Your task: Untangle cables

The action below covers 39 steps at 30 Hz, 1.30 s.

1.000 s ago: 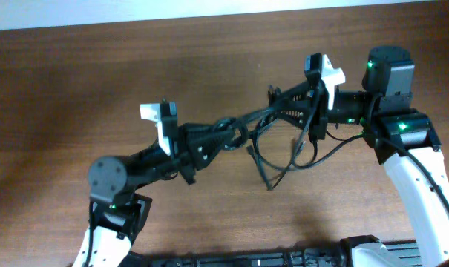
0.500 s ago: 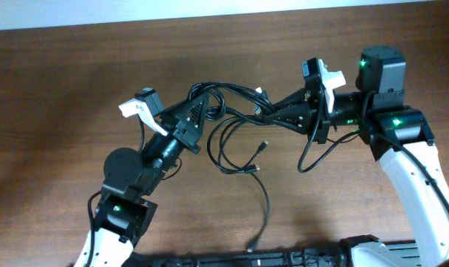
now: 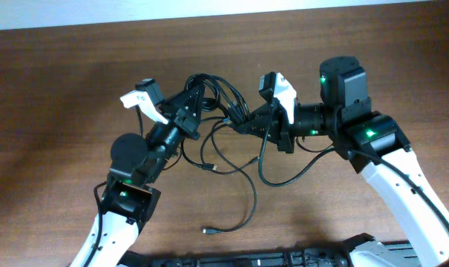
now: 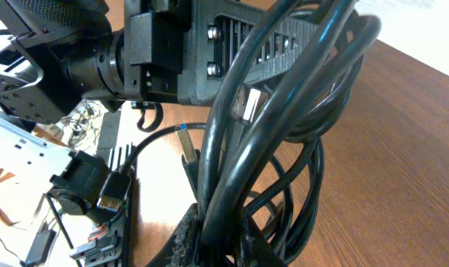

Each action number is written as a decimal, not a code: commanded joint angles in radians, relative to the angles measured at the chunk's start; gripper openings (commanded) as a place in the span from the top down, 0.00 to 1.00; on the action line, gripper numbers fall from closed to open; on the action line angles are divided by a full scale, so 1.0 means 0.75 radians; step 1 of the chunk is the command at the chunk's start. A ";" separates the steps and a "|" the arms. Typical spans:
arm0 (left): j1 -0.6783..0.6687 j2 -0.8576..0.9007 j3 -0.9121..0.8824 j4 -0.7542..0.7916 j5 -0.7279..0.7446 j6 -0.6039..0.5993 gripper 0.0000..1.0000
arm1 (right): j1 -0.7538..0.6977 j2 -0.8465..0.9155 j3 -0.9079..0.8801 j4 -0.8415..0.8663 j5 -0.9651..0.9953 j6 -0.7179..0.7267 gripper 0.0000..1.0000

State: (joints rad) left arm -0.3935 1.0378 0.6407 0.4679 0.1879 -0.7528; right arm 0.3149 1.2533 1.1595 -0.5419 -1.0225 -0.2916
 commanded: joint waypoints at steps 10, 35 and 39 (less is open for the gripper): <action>-0.063 0.012 0.021 0.158 0.339 0.033 1.00 | 0.078 -0.012 -0.006 0.063 0.003 0.051 0.89; 0.012 -0.208 0.021 -0.089 0.611 0.186 1.00 | -0.072 -0.012 -0.005 0.069 0.734 0.389 0.11; 0.004 -0.209 0.021 -0.077 0.878 0.186 1.00 | -0.074 -0.012 -0.005 0.028 1.396 0.607 0.07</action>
State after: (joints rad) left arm -0.3832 0.8921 0.6426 0.3931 0.6834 -0.6235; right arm 0.2642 1.2499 1.1595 -0.5095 -0.2844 0.0765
